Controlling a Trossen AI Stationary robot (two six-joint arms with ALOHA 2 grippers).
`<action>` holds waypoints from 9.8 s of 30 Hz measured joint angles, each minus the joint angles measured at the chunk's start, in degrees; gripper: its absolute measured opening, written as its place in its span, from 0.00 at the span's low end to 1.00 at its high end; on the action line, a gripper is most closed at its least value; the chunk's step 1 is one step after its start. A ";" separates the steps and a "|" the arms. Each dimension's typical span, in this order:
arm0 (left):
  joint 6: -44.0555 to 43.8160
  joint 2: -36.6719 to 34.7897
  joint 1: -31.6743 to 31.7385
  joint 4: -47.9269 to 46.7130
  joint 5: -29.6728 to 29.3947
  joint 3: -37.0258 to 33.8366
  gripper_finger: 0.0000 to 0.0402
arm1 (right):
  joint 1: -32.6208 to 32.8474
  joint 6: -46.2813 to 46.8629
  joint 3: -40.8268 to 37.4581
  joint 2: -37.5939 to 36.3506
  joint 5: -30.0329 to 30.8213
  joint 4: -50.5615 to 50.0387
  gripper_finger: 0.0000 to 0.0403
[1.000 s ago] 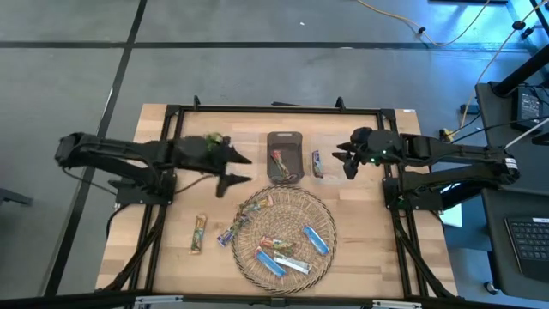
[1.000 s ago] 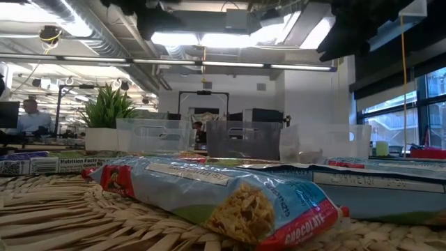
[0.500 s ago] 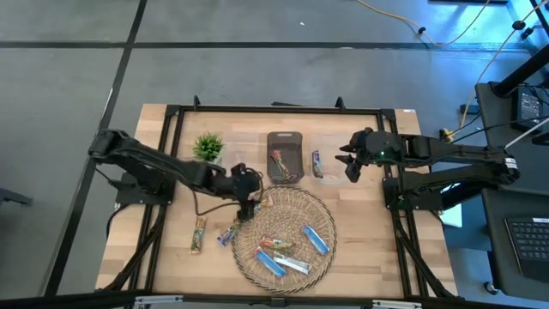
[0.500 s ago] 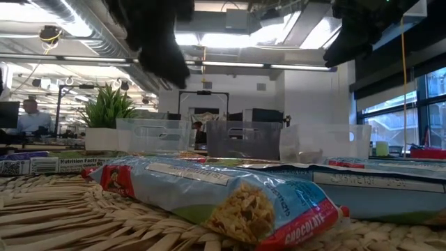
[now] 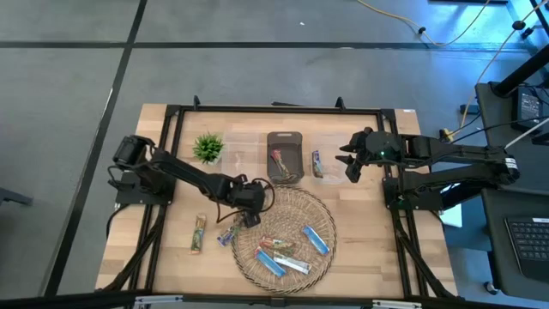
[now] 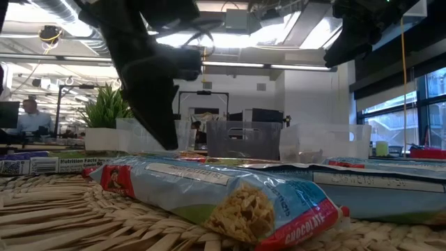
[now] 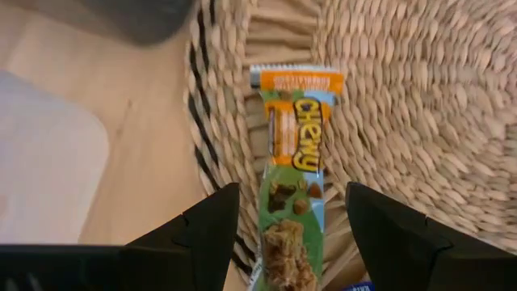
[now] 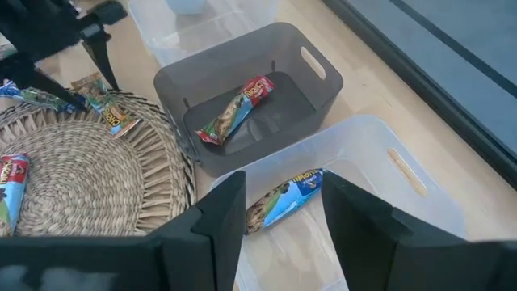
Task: Pick and place Granola Bars by type
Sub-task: Put the orange granola bar into the left transparent bin
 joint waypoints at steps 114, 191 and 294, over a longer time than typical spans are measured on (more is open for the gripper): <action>-15.84 -14.21 18.02 -16.39 -10.18 5.29 0.36 | -0.04 -1.31 0.04 0.07 0.63 -1.55 0.41; -93.72 -12.96 -30.21 -16.17 9.55 -18.32 0.60 | -0.02 0.34 0.04 0.02 -0.82 -0.30 0.41; -23.03 -7.59 24.13 -5.85 -12.04 -2.78 0.25 | -0.03 -0.85 0.04 0.04 -0.90 2.28 0.41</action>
